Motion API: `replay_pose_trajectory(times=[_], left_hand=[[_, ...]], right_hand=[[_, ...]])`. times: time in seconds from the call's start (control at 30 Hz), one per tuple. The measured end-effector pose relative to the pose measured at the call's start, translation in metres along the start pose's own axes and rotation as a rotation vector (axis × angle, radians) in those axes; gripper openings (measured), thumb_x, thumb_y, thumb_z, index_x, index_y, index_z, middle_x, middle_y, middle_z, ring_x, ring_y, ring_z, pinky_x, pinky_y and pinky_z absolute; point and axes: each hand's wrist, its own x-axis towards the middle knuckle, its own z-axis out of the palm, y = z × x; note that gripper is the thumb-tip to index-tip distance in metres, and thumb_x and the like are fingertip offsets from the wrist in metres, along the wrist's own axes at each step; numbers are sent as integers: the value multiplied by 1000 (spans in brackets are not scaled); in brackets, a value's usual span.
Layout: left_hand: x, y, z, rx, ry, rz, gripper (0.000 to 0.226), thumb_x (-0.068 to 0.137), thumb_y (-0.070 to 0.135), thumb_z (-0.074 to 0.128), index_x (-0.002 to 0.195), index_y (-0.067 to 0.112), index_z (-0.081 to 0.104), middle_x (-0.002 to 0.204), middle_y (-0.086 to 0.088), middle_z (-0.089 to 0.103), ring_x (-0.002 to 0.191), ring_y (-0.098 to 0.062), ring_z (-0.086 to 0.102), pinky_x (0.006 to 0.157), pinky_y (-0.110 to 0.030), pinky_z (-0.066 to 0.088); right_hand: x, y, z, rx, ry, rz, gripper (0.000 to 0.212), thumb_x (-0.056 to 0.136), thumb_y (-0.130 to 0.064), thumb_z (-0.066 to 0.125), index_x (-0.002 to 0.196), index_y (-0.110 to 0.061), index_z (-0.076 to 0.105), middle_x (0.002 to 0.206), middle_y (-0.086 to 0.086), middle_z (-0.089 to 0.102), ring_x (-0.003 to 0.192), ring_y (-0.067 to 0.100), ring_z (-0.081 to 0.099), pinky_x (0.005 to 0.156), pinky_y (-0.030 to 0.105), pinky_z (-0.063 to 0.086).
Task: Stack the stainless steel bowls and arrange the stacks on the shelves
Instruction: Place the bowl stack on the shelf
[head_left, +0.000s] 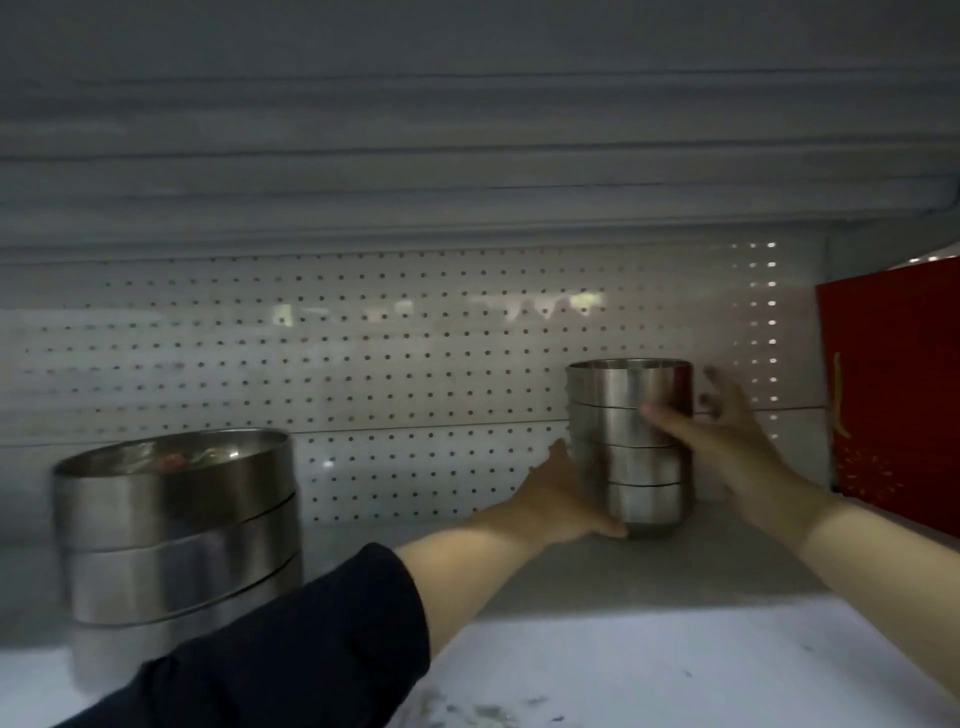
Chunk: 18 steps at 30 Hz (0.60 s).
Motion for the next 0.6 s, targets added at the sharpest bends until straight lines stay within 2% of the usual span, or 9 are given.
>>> replay_pose_trajectory(times=[0.03,0.1,0.2,0.27,0.33,0.4,0.47,0.53,0.6], left_hand=[[-21,5,-9,83,-5,55,102,72,23,78,147,27,9,148,-3,32,132,-22,37,95,-24,34],[-69,5,-34,269,0,146,94,76,33,73,145,37,9,148,3,32,130,-19,39,90,-22,34],[-148,-21,-78,532,48,230,82,82,44,64,145,36,12,148,11,32,132,-9,34,99,-20,33],[-202,-43,-105,580,107,209,71,82,48,62,141,44,21,141,24,37,126,6,35,100,-13,33],[-249,-62,-126,564,163,137,61,79,52,62,133,49,34,122,40,44,112,20,39,91,0,34],[-280,-80,-142,570,201,23,47,76,55,63,121,47,50,100,46,45,99,24,45,82,2,37],[-296,-97,-157,566,262,-100,37,74,54,65,108,40,62,90,42,51,91,22,50,76,1,41],[-297,-112,-172,554,337,-198,42,72,53,68,109,32,66,102,28,62,90,11,58,79,-7,46],[-286,-124,-183,511,346,-276,60,69,55,70,121,27,59,119,14,61,103,0,58,91,-22,48]], right_hand=[[-6,-15,4,8,36,-69,118,38,-63,77,142,-41,24,148,0,36,123,14,41,92,29,34],[-24,-47,19,21,14,-208,112,38,-73,74,137,-50,28,145,-11,37,122,9,38,88,28,35],[-57,-86,58,36,-94,-310,107,35,-76,71,132,-52,34,139,-16,44,122,6,41,89,29,36],[-84,-102,90,89,-238,-293,108,33,-72,73,132,-50,37,139,-13,46,125,9,43,96,33,37],[-112,-108,122,98,-432,-231,108,33,-73,73,132,-51,38,140,-10,45,126,12,43,100,39,40],[-133,-107,153,62,-588,-144,109,33,-73,72,133,-52,36,142,-7,42,126,15,43,103,43,41],[-149,-103,182,47,-691,-36,113,30,-72,75,134,-51,35,142,-4,41,127,18,43,104,44,41],[-159,-98,204,80,-778,71,119,27,-66,80,136,-47,34,137,-3,48,124,18,48,98,40,45],[-167,-94,218,141,-811,125,113,31,-57,84,134,-42,38,122,-3,63,109,12,60,80,32,52]])
